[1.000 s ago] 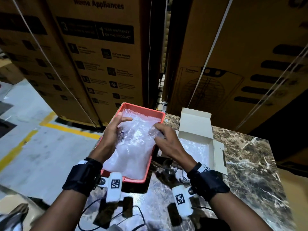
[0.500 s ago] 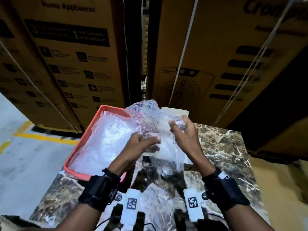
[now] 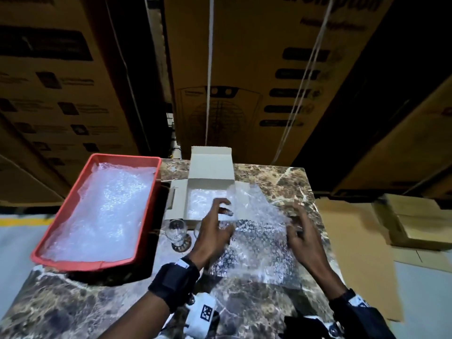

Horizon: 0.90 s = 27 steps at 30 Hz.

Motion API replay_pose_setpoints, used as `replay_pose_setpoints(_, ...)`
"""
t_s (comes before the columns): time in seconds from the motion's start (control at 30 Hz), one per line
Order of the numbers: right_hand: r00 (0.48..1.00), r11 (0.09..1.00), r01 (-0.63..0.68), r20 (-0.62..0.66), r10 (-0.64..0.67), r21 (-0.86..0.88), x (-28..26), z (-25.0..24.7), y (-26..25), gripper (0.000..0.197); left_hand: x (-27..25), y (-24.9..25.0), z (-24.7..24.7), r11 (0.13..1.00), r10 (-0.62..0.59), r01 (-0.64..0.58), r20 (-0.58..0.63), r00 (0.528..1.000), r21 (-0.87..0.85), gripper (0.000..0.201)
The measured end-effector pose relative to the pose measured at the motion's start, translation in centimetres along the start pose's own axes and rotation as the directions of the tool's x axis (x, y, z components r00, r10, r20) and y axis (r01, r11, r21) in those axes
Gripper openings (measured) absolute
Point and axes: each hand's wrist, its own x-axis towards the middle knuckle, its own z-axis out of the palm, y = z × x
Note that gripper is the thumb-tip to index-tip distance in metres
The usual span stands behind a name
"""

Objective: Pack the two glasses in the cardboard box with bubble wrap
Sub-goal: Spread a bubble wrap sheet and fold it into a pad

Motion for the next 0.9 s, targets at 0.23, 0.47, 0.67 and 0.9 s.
replay_pose_setpoints(0.23, 0.999, 0.99, -0.046, -0.005, 0.046, -0.136, -3.8, -1.7, 7.0, 0.048, -0.9, -3.7, 5.1, 0.979, -0.03, -0.02, 0.241, 0.97, 0.203, 0.025)
replay_pose_setpoints(0.47, 0.97, 0.961, -0.242, 0.001, 0.245, -0.133, -7.5, -1.2, 11.3, 0.026, -2.7, -7.8, 7.9, 0.916, -0.192, 0.043, 0.342, 0.92, 0.399, 0.047)
replay_pose_setpoints(0.67, 0.968, 0.91, -0.131, 0.147, 0.203, -0.394, -9.0, -0.8, 13.4, 0.049, -4.2, -7.9, 8.3, 0.77, -0.16, -0.084, 0.318, 0.935, 0.633, 0.068)
replay_pose_setpoints(0.9, 0.951, 0.794, 0.087, 0.289, 0.114, -0.601, -10.6, 0.2, 12.8, 0.034, -5.6, -6.2, 7.5, 0.615, -0.11, -0.309, 0.466, 0.878, 0.726, 0.066)
